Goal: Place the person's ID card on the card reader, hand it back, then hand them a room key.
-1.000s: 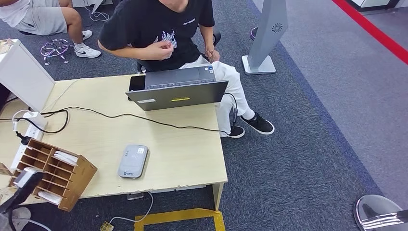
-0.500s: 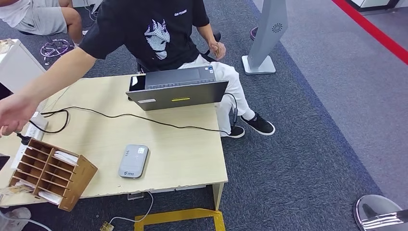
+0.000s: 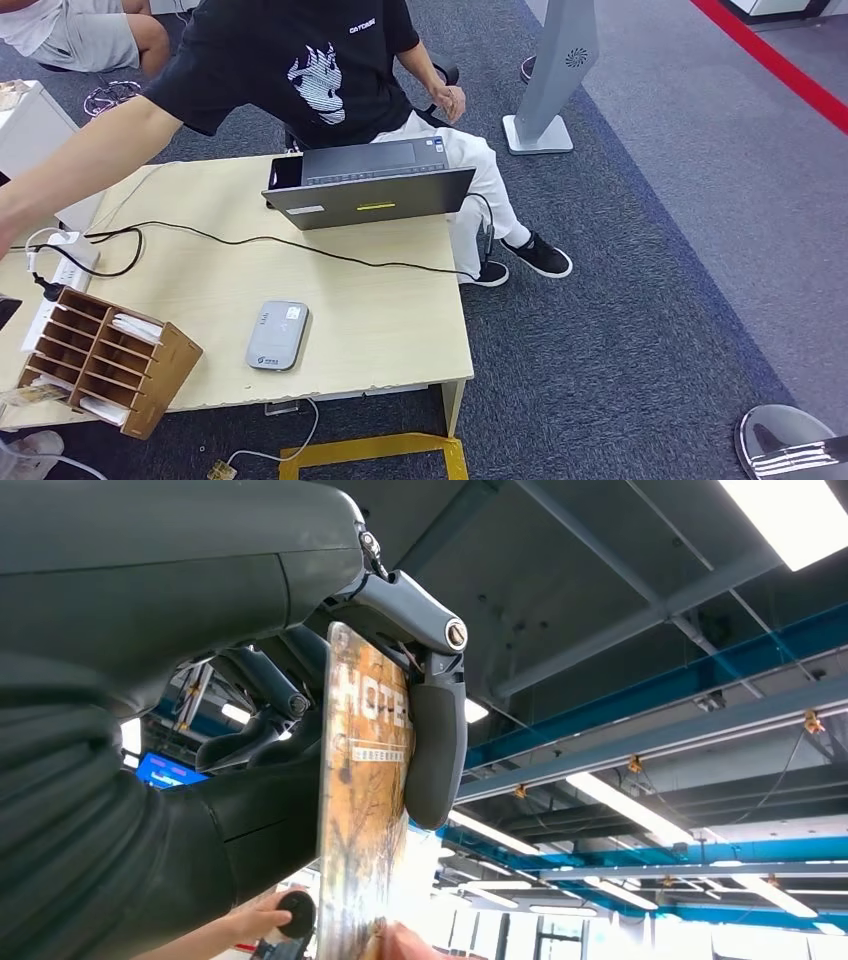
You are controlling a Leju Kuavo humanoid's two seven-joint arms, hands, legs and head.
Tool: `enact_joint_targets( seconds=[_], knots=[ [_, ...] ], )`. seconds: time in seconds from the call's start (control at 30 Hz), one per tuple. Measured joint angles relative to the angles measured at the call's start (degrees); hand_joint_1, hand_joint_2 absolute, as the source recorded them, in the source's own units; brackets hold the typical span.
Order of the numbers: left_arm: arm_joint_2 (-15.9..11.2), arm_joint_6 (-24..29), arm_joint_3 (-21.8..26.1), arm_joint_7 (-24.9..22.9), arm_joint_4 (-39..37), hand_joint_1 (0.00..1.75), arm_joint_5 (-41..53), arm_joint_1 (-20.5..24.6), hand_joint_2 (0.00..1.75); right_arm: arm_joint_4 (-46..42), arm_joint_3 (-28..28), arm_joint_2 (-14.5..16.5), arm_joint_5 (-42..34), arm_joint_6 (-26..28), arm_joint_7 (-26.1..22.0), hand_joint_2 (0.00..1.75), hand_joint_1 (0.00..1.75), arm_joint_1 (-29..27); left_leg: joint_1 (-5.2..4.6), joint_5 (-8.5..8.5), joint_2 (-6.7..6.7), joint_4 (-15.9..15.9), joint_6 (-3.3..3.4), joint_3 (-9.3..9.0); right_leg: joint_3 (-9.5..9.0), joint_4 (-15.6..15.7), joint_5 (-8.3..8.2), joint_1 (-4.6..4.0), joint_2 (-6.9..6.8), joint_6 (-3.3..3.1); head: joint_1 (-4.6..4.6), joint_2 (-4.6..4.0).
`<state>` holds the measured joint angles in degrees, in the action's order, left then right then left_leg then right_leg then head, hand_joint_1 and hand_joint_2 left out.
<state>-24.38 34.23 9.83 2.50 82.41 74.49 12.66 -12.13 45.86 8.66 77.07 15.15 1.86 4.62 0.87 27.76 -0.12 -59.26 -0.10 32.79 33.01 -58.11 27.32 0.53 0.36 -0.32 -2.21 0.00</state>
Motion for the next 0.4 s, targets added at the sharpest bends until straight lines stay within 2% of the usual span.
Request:
enact_joint_targets(
  seconds=[0.4],
  knots=[
    [1.1, 0.3, -2.8, -1.7, -0.9, 1.75, 0.3, 3.3, 1.75, 0.0, 0.0, 0.0, -0.2, 0.0, -0.1, 1.75, 0.0, 0.1, 0.01, 0.0, 0.02, 0.0, 0.0, -0.01, 0.0, 0.0, -0.01, 0.0, 0.03, -0.01, 0.01, 0.0]
  ],
)
